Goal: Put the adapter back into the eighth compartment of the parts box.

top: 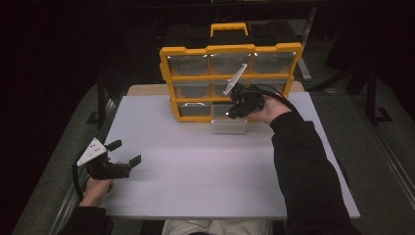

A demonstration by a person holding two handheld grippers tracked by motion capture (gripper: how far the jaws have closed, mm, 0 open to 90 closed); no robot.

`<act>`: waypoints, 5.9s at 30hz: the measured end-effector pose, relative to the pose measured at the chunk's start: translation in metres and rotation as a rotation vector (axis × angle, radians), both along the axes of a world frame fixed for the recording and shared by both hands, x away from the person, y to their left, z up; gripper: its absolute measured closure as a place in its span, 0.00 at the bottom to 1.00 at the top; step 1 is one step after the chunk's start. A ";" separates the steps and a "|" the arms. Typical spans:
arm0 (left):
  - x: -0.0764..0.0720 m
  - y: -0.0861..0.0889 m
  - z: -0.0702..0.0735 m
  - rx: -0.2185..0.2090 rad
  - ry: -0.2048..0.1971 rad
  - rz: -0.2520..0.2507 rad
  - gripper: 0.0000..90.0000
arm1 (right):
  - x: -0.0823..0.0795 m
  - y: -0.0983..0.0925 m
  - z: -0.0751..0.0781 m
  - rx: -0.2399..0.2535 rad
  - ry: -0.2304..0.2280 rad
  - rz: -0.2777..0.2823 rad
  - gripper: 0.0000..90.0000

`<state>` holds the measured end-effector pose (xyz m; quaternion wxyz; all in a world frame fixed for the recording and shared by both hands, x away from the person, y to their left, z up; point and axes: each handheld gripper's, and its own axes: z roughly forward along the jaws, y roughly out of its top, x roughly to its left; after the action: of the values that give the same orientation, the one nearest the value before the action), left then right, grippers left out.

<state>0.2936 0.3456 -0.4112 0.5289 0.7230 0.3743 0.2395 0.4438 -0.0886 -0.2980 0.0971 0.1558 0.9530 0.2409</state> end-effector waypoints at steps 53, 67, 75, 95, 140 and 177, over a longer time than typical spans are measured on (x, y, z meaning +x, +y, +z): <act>0.000 0.000 0.000 0.000 0.003 -0.006 0.00 | 0.034 0.021 -0.035 -0.050 -0.014 -0.035 0.77; 0.001 -0.001 0.000 0.004 0.004 -0.013 0.00 | 0.025 0.010 -0.023 -0.053 -0.025 -0.096 0.52; 0.000 -0.002 0.000 0.003 0.001 -0.015 0.00 | 0.019 0.000 -0.020 -0.037 -0.017 -0.135 0.37; 0.000 -0.002 0.000 0.004 0.000 -0.016 0.00 | -0.004 -0.034 -0.019 0.050 -0.021 -0.223 0.04; 0.000 -0.003 0.000 0.011 0.002 -0.011 0.00 | -0.065 -0.090 -0.055 0.228 -0.081 -0.327 0.00; -0.001 -0.004 0.000 0.015 -0.001 -0.011 0.00 | -0.118 -0.155 -0.113 0.418 -0.090 -0.477 0.00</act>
<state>0.2929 0.3419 -0.4114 0.5248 0.7290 0.3684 0.2397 0.3258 -0.2437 -0.4115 0.1590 0.3806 0.8143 0.4084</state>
